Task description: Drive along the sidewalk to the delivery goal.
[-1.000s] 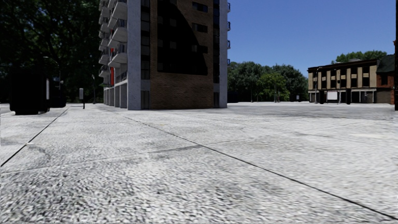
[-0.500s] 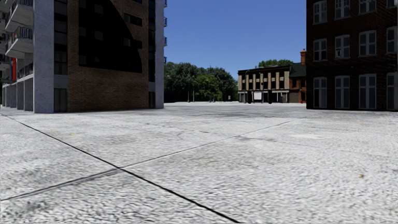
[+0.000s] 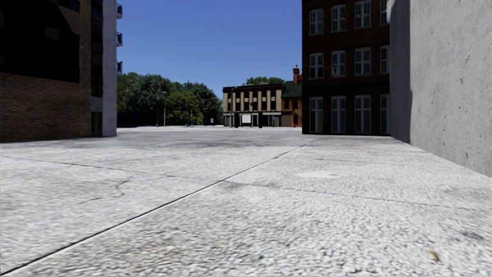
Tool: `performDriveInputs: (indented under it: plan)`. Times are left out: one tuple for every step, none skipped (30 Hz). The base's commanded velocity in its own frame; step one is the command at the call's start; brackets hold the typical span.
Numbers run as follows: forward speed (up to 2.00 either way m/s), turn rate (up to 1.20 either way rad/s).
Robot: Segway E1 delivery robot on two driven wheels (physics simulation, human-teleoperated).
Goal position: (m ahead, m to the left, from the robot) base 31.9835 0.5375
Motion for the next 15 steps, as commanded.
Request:
performDriveInputs:
  plan:
    - [2.0, 0.0]
    - [2.0, 0.0]
    - [2.0, 0.0]
    - [2.0, 0.0]
    - [2.0, 0.0]
    - [2.0, 0.0]
    - [2.0, 0.0]
    - [2.0, 0.0]
    - [2.0, 0.0]
    - [2.0, 0.0]
    - [2.0, 0.0]
    - [2.0, 0.0]
    - [2.0, 0.0]
    - [2.0, 0.0]
    - [2.0, 0.0]
